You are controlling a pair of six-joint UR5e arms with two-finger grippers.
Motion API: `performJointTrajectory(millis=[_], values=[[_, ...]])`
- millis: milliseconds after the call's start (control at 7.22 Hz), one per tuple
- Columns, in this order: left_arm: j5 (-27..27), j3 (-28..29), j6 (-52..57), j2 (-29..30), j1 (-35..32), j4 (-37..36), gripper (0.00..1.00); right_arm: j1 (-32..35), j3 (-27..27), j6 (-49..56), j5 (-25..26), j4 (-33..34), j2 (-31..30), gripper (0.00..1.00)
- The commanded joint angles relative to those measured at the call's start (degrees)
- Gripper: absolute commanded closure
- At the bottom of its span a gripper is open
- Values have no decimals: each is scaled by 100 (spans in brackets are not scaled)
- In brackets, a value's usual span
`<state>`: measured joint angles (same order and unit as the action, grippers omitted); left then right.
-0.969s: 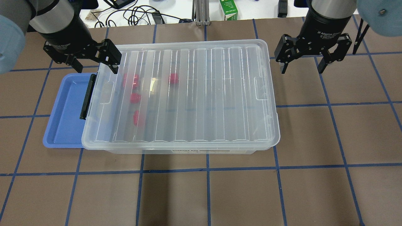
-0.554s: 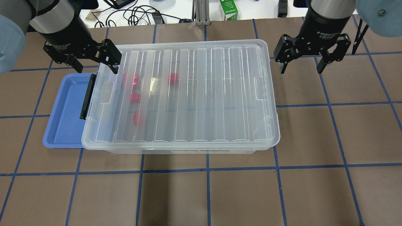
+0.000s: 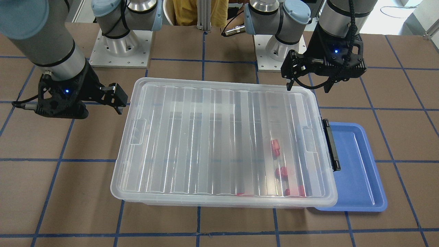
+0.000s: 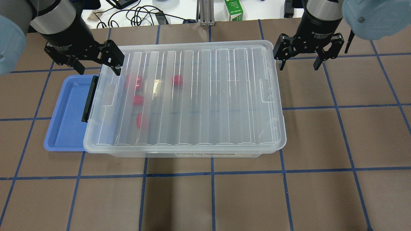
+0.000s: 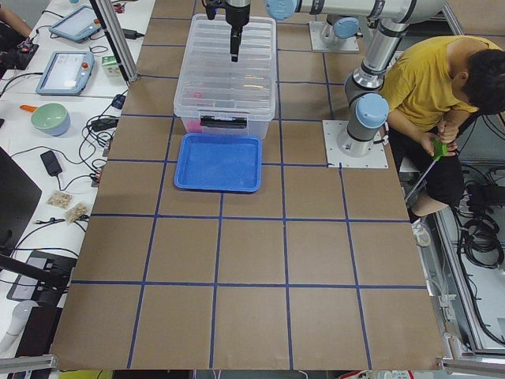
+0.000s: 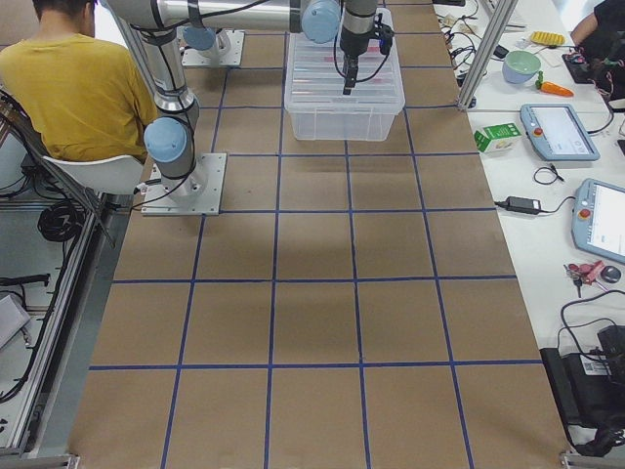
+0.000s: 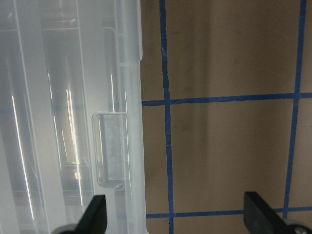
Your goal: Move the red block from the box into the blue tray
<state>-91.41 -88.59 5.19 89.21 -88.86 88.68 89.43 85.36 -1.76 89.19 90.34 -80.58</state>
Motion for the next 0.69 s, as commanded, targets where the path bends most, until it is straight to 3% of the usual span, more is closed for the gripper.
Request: performJointTrajectory(millis=[0, 554], values=[[0, 0, 0, 0, 0, 0, 0, 4, 16, 0, 1, 394, 462, 0], [0, 0, 0, 0, 0, -9, 0, 13, 113, 9, -7, 406, 754, 0]])
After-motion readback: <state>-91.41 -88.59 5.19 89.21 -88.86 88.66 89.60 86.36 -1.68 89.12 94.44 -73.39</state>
